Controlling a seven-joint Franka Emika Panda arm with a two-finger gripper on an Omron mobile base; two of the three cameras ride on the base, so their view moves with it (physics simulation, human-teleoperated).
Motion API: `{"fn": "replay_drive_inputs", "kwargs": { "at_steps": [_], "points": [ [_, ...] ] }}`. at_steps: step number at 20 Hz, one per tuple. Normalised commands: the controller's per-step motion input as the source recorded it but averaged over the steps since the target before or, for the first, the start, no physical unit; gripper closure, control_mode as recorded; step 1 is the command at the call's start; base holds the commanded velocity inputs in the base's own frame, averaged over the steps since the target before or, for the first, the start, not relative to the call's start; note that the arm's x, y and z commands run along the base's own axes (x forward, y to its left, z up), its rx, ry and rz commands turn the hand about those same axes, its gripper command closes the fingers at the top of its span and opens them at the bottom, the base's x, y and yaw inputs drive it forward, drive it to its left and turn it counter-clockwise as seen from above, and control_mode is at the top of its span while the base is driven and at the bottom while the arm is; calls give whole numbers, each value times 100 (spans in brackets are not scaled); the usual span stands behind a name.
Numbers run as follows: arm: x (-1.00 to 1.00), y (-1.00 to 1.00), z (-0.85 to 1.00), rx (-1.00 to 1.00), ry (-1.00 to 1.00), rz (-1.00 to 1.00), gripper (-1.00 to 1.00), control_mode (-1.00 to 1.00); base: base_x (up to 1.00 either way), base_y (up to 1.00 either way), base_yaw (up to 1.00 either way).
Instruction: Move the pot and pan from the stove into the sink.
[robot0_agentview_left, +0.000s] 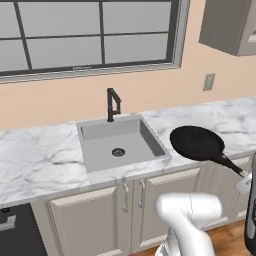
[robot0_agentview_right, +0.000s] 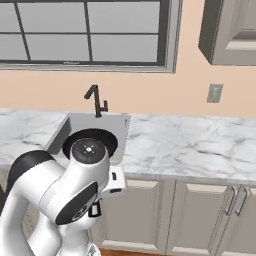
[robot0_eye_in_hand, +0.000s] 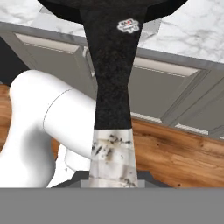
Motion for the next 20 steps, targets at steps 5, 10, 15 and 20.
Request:
{"fn": "replay_drive_inputs", "kwargs": {
  "at_steps": [5, 10, 15, 20],
  "points": [
    [0, 0, 0, 0, 0, 0, 100, 100, 48, 14, 0],
    [0, 0, 0, 0, 0, 0, 100, 100, 69, 31, -7],
    [14, 9, 0, 0, 1, -1, 100, -100, 9, 5, -2],
    [30, 36, -6, -1, 10, 2, 100, -100, 0, 0, 0]
  ]
}}
